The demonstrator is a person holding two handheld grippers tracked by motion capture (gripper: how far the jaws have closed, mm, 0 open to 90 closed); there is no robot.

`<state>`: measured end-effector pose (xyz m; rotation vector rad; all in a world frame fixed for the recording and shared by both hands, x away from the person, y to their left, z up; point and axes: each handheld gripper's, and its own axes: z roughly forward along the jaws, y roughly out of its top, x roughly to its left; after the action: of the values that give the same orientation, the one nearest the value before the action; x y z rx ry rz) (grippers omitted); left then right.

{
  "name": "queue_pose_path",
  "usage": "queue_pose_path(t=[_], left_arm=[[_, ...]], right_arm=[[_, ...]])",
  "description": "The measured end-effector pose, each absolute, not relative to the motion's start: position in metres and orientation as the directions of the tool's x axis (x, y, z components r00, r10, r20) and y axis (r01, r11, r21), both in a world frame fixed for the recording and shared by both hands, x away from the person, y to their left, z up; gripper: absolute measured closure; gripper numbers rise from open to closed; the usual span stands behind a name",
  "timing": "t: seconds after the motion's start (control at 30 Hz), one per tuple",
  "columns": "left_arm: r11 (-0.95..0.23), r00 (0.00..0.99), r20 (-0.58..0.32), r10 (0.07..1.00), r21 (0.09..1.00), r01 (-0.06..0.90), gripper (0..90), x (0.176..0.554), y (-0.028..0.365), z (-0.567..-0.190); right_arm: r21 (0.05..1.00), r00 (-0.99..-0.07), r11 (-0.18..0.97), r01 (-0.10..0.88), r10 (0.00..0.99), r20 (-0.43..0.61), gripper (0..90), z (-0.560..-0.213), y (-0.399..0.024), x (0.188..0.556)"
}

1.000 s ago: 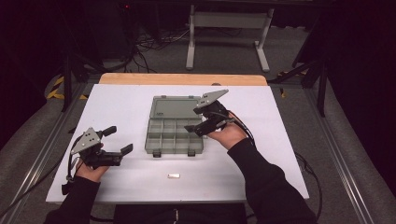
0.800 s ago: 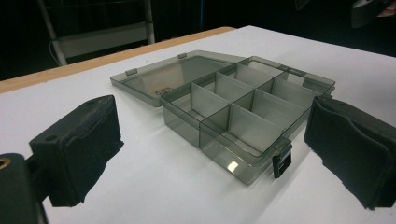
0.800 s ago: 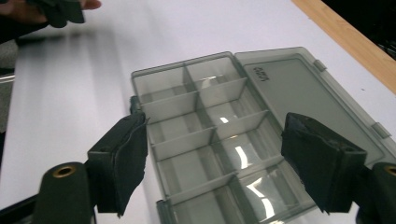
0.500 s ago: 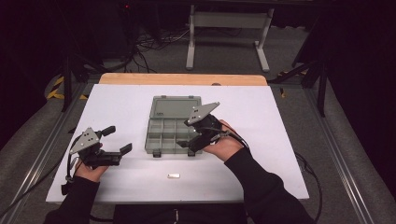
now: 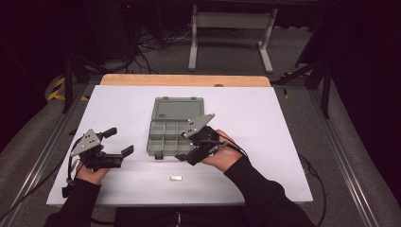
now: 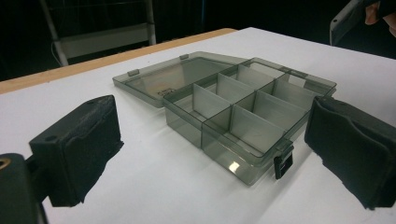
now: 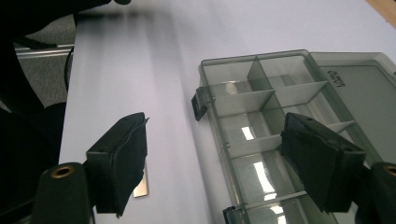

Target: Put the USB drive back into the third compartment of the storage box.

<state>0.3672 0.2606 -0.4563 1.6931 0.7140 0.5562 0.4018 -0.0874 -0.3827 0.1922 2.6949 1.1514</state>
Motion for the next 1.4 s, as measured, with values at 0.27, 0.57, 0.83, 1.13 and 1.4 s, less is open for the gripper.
queue_pose_path(t=[0.27, 0.57, 0.83, 1.13, 1.4], left_arm=[[-0.151, 0.702, -0.007, 0.712, 0.975, 0.163, 4.5, 0.367, 0.261, -0.456], [-0.154, 0.700, -0.006, 0.714, 0.974, 0.166, 4.5, 0.367, 0.261, -0.456], [-0.153, 0.700, -0.006, 0.714, 0.974, 0.164, 4.5, 0.367, 0.261, -0.456], [-0.154, 0.700, -0.006, 0.714, 0.974, 0.165, 4.5, 0.367, 0.260, -0.456], [-0.151, 0.702, -0.006, 0.712, 0.975, 0.162, 4.5, 0.367, 0.261, -0.456]], right_arm=[[0.709, -0.977, 0.705, 0.028, 0.170, -0.129, 23.7, -0.389, -0.082, 0.395], [0.684, -0.982, 0.729, 0.032, 0.150, -0.114, 24.5, -0.399, -0.076, 0.392], [0.647, -0.987, 0.762, 0.025, 0.122, -0.105, 27.0, -0.406, -0.068, 0.390], [0.584, -0.993, 0.812, 0.020, 0.084, -0.084, 28.3, -0.419, -0.054, 0.384], [0.514, -0.995, 0.858, 0.018, 0.064, -0.073, 30.8, -0.429, -0.044, 0.381]])
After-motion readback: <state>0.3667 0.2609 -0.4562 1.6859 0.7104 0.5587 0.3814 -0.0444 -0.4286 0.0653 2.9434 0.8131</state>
